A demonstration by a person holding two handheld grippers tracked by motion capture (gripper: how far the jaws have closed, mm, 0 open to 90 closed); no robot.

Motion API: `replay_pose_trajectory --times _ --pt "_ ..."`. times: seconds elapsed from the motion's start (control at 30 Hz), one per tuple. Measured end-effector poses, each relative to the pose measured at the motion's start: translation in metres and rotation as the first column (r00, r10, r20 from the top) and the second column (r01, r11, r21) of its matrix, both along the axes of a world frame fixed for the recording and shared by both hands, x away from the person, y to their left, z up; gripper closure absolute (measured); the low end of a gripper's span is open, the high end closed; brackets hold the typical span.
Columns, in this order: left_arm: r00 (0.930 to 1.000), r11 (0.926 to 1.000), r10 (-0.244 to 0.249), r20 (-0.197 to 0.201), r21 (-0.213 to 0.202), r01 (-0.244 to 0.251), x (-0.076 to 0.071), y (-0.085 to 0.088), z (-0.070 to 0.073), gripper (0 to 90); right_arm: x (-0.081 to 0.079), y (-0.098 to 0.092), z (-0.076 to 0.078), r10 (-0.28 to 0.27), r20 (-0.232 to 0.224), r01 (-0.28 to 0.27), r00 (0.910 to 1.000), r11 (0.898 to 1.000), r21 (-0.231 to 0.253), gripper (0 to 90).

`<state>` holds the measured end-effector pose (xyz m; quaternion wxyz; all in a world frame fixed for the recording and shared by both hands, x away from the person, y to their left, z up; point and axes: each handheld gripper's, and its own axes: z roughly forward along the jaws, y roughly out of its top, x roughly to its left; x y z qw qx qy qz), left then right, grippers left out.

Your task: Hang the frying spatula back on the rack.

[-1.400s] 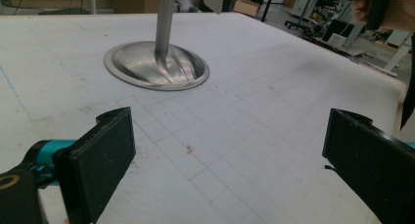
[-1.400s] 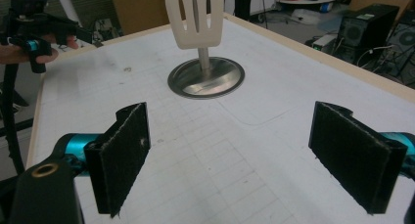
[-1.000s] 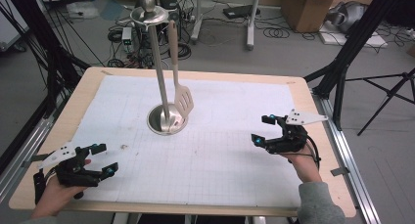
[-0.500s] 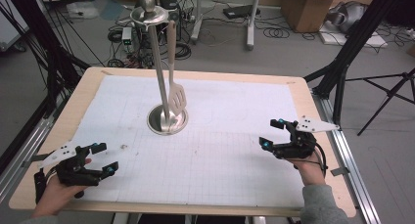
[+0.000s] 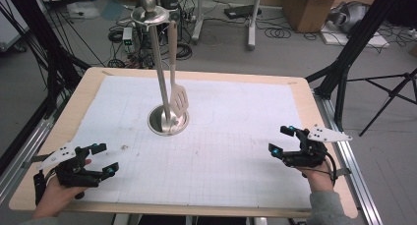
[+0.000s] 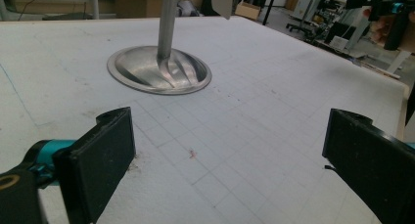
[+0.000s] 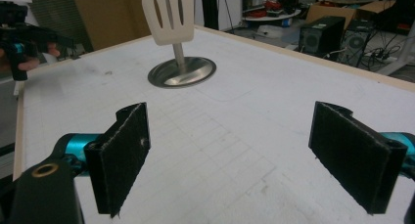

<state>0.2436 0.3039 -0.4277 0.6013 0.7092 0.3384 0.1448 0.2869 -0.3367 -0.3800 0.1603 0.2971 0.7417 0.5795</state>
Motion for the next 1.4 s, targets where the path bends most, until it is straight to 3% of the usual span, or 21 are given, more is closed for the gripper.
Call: replay_pose_trajectory --times 0.47,0.73,1.4 --pt "1.0 1.0 0.003 -0.001 0.003 -0.003 0.001 -0.001 0.0 5.9 -0.017 -0.02 -0.008 -0.061 -0.009 0.061 0.9981 0.998 0.015 14.5" --pt "1.0 1.0 0.0 -0.002 0.008 0.001 0.001 -0.002 0.0 5.9 -0.023 -0.024 -0.013 -0.076 -0.013 0.076 0.997 0.997 -0.023 14.5" --pt "0.9999 0.9998 0.011 0.003 0.015 -0.011 0.0 -0.003 0.0 5.9 -0.035 -0.045 -0.026 -0.14 -0.04 0.141 0.9894 0.99 0.02 14.5"
